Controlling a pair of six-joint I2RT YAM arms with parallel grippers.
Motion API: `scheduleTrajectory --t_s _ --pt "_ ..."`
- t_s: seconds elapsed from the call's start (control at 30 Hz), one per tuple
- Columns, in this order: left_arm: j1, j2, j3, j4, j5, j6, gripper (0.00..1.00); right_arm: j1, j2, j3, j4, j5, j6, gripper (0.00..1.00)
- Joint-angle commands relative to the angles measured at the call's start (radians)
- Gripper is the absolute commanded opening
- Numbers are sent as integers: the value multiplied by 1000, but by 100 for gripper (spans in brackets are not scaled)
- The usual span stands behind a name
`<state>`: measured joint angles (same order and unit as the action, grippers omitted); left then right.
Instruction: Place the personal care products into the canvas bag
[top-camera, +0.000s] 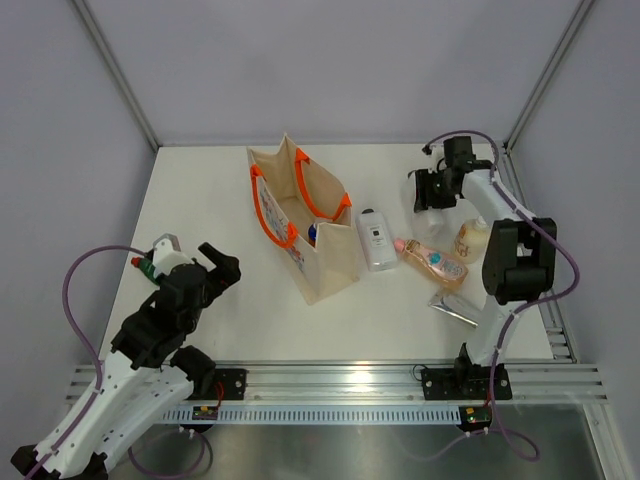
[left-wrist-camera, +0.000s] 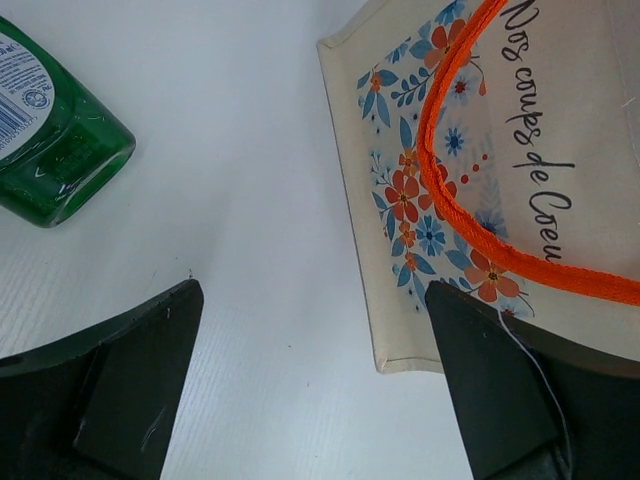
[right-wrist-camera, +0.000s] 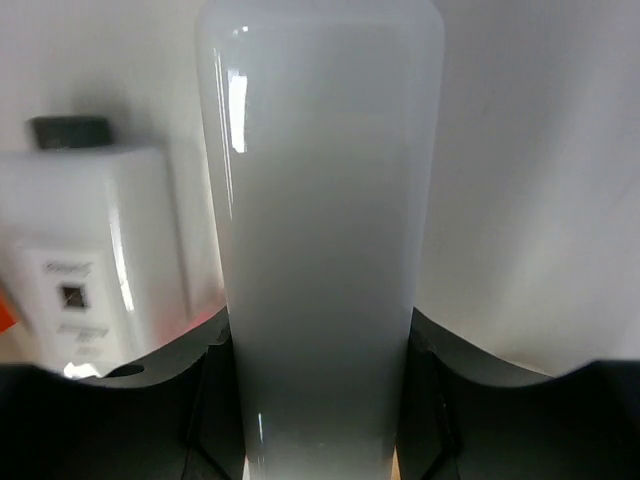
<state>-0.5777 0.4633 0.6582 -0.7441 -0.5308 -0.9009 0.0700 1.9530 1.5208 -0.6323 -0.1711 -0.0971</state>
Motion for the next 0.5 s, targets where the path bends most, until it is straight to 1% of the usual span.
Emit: scheduleTrajectory --t_s 0.0,0.13,0.17,0.2,0.23,0.27,0.3,0.37,0.4,0.47 --pt "3 -9 3 6 -58 -41 99 14 -322 79 77 -285 -147 0" --pt "3 -2 1 5 -54 -52 99 69 -440 177 43 -350 -173 0" --pt "3 -2 3 3 -52 -53 99 101 -447 202 20 -393 -171 0" --pt "3 -2 3 2 -54 -58 99 123 -448 263 5 -404 -171 0" --pt "3 -2 4 -1 -52 -64 99 151 -445 304 -16 -418 -174 0" --pt "3 -3 4 -8 -54 -69 99 204 -428 379 -58 -438 -179 0" --pt "3 -5 6 -14 -58 -75 99 235 -419 409 -64 -441 -176 0" --pt "3 -6 12 -35 -64 -98 99 292 -382 461 -64 -438 -156 0" --pt "3 -5 14 -44 -73 -108 99 351 -365 502 -57 -430 -147 0" --pt "3 -9 15 -75 -81 -138 99 405 -306 533 -20 -381 -99 0"
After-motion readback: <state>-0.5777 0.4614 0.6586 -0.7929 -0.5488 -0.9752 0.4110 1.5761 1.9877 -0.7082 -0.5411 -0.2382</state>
